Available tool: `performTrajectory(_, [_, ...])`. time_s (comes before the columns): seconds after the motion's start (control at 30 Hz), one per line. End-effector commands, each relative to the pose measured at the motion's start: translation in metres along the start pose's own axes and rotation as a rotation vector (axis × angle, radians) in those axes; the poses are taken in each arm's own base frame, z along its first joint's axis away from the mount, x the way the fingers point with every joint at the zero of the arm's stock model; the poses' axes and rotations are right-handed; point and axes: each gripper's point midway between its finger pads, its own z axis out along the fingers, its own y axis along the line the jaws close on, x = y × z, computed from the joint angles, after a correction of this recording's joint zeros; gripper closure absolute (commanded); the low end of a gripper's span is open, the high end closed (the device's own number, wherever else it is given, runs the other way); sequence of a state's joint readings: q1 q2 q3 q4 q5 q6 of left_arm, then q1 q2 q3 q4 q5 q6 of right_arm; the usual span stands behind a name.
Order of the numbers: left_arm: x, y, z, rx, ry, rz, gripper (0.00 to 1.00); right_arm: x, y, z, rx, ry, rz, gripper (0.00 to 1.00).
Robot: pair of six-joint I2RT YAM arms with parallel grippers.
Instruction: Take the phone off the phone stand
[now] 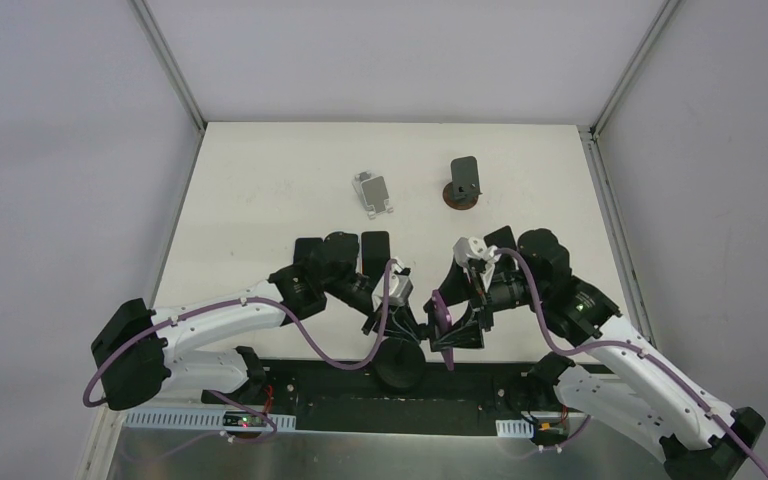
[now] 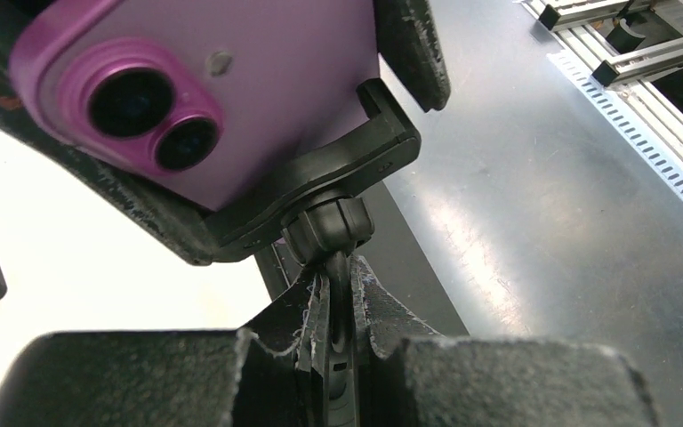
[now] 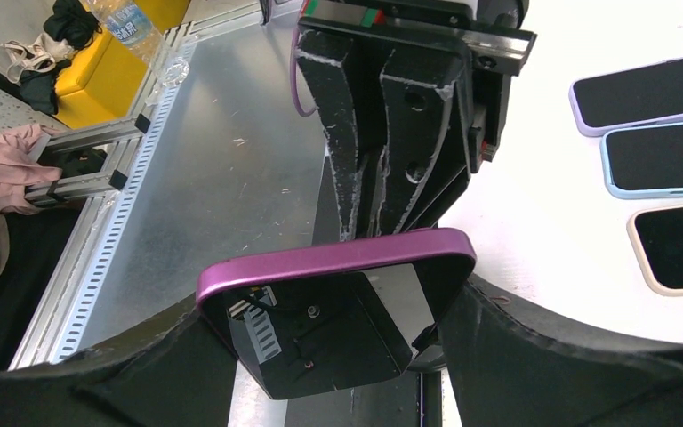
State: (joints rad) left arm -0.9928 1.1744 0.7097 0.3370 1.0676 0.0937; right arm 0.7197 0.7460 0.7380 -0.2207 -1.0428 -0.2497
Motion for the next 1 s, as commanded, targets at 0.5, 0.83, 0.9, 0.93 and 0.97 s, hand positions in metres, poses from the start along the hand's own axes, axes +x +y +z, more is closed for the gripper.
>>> performTrajectory(0.5, [-0.024,0.022,-0.012,-0.07,-0.062,0.105,1.0,-0.043,0.068,-0.012,-0.132,-0.084,-0.136,1.0])
performTrajectory(0.83, [-0.058,0.068,-0.066,-0.347,-0.104,0.156,1.0,-0.047,0.027,-0.024,0.197,-0.106,-0.053,1.0])
performTrajectory(0.9, [-0.072,0.082,-0.088,-0.433,-0.12,0.172,1.0,-0.051,0.01,-0.025,0.286,-0.128,-0.016,1.0])
performTrajectory(0.93, [-0.08,0.088,-0.098,-0.473,-0.128,0.184,1.0,-0.053,0.001,-0.027,0.334,-0.141,0.002,1.0])
performTrajectory(0.97, [-0.088,0.096,-0.11,-0.525,-0.137,0.197,1.0,-0.054,-0.008,-0.028,0.381,-0.156,0.023,1.0])
